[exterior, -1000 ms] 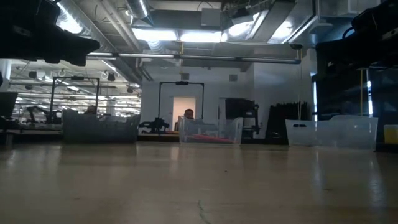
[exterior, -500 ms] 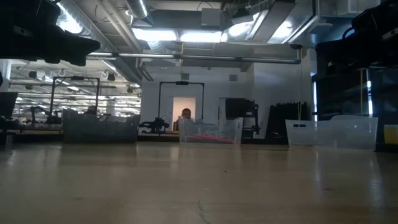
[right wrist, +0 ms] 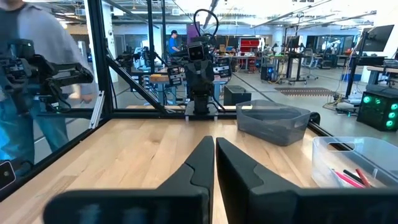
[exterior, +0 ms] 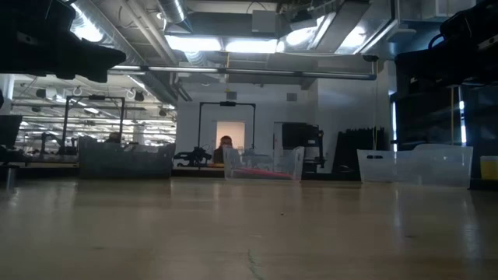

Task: Sort crayons/erasers/pens/pencils in bins
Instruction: Return to Home Position

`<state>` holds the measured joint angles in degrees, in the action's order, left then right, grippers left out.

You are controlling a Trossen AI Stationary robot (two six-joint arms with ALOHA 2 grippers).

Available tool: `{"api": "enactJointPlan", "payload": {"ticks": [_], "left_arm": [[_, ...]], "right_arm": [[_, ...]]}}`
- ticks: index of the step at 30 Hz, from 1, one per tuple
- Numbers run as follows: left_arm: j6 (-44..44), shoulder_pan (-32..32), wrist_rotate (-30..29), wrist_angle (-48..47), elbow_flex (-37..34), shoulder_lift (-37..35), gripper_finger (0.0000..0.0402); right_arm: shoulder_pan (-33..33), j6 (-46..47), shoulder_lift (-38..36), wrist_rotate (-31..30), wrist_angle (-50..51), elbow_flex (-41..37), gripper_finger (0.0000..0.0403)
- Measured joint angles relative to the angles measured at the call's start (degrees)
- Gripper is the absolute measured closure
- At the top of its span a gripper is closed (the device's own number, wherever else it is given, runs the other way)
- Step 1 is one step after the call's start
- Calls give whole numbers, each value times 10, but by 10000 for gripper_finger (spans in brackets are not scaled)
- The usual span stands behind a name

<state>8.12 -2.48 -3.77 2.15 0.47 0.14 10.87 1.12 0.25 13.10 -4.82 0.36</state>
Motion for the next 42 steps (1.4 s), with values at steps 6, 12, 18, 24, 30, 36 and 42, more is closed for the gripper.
{"api": "enactJointPlan", "payload": {"ticks": [6, 12, 18, 24, 30, 36, 42], "left_arm": [[0, 0, 0, 0, 0, 0, 371], [0, 0, 0, 0, 0, 0, 381], [0, 0, 0, 0, 0, 0, 389], [0, 0, 0, 0, 0, 0, 394], [0, 0, 0, 0, 0, 0, 384], [0, 0, 0, 0, 0, 0, 372], [0, 0, 0, 0, 0, 0, 363]], "right_arm": [[0, -1, 0, 0, 0, 0, 380], [0, -1, 0, 0, 0, 0, 380], [0, 0, 0, 0, 0, 0, 380], [0, 0, 0, 0, 0, 0, 380], [0, 1, 0, 0, 0, 0, 380], [0, 0, 0, 0, 0, 0, 380], [0, 0, 0, 0, 0, 0, 380]]}}
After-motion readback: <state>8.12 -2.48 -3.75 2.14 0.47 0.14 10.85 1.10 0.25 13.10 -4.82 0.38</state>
